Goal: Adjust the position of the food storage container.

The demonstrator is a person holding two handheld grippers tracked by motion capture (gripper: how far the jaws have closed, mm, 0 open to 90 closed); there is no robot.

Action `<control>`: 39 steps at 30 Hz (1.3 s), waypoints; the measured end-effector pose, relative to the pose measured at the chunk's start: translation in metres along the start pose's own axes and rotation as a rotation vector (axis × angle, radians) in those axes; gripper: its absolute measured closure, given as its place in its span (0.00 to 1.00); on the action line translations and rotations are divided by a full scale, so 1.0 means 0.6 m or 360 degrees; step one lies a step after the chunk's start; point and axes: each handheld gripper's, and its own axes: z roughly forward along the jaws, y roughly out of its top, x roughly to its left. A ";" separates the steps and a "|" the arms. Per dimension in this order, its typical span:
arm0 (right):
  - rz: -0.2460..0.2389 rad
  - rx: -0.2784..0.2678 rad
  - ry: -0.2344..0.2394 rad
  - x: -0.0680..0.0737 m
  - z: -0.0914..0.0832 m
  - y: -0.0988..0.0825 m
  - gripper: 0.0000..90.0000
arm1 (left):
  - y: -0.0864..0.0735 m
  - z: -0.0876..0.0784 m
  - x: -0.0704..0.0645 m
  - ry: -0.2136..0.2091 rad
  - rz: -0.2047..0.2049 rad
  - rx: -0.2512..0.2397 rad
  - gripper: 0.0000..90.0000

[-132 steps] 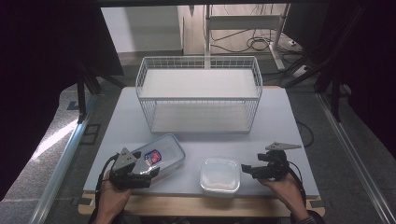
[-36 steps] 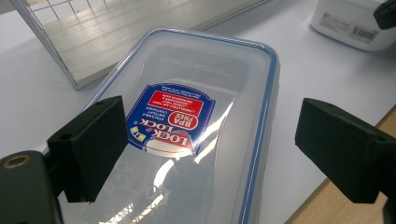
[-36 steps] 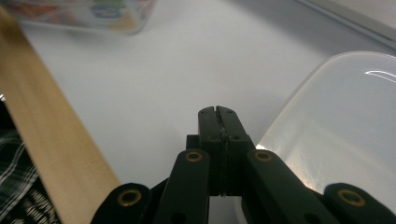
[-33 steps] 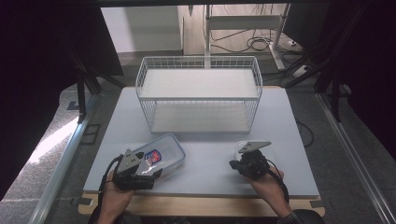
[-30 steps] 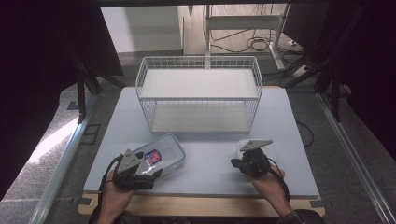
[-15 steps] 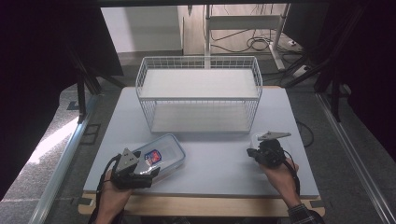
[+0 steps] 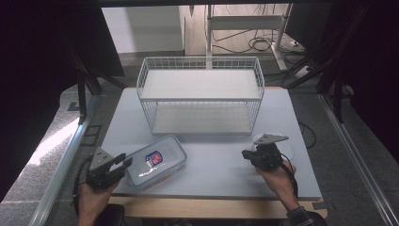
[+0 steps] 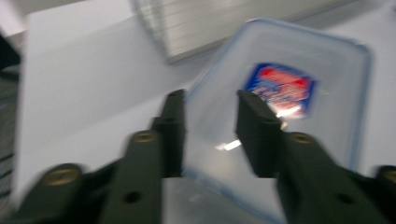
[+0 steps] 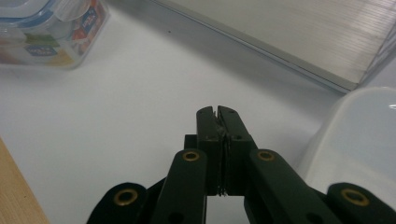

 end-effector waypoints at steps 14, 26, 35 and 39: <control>-0.0063 -0.0019 0.0103 0.029 0.023 0.008 0.99 | -0.055 0.050 0.021 0.0023 -0.0124 0.0365 1.00; -0.0082 -0.0010 0.0169 0.045 0.050 0.020 0.97 | -0.035 0.090 0.019 0.0006 -0.0151 0.0371 1.00; -0.0040 -0.0022 0.0182 0.044 0.067 0.022 0.96 | -0.007 0.134 0.007 -0.0068 -0.0135 0.0340 1.00; -0.0031 -0.0027 0.0178 0.044 0.073 0.021 0.95 | 0.008 0.155 -0.006 -0.0110 -0.0084 0.0336 1.00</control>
